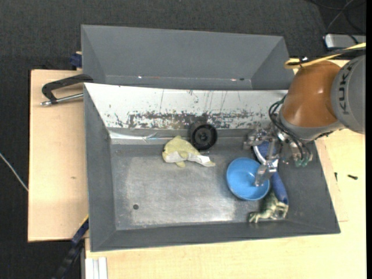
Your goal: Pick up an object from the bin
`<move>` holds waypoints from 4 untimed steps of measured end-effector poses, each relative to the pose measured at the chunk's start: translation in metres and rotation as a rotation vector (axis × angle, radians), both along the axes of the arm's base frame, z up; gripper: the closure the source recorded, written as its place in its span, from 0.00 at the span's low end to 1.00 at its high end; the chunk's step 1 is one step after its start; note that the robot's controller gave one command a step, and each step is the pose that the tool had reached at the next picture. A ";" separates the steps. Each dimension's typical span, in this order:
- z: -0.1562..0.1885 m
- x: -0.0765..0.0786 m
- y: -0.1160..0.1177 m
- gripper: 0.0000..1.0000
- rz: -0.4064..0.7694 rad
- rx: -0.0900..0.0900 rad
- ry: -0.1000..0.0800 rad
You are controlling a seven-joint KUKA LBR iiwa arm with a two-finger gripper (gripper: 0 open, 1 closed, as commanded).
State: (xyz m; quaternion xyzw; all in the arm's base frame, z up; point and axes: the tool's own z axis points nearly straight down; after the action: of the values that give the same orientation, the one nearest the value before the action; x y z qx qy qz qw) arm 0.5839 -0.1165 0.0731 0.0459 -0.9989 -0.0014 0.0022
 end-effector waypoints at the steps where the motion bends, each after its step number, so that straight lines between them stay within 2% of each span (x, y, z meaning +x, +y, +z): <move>1: 0.000 -0.051 0.046 0.00 0.392 -0.003 -0.014; 2: 0.004 -0.044 0.052 1.00 0.396 -0.001 -0.042; 3: 0.001 -0.049 0.048 0.00 0.394 -0.002 -0.021; 4: 0.004 -0.043 0.051 1.00 0.395 -0.002 -0.046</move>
Offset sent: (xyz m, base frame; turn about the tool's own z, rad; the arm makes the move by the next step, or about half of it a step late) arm -0.0539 0.0454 -0.0031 -0.3937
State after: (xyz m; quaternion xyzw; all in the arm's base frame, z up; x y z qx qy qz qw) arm 0.5407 -0.0656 0.0768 0.2409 -0.9703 0.0012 -0.0201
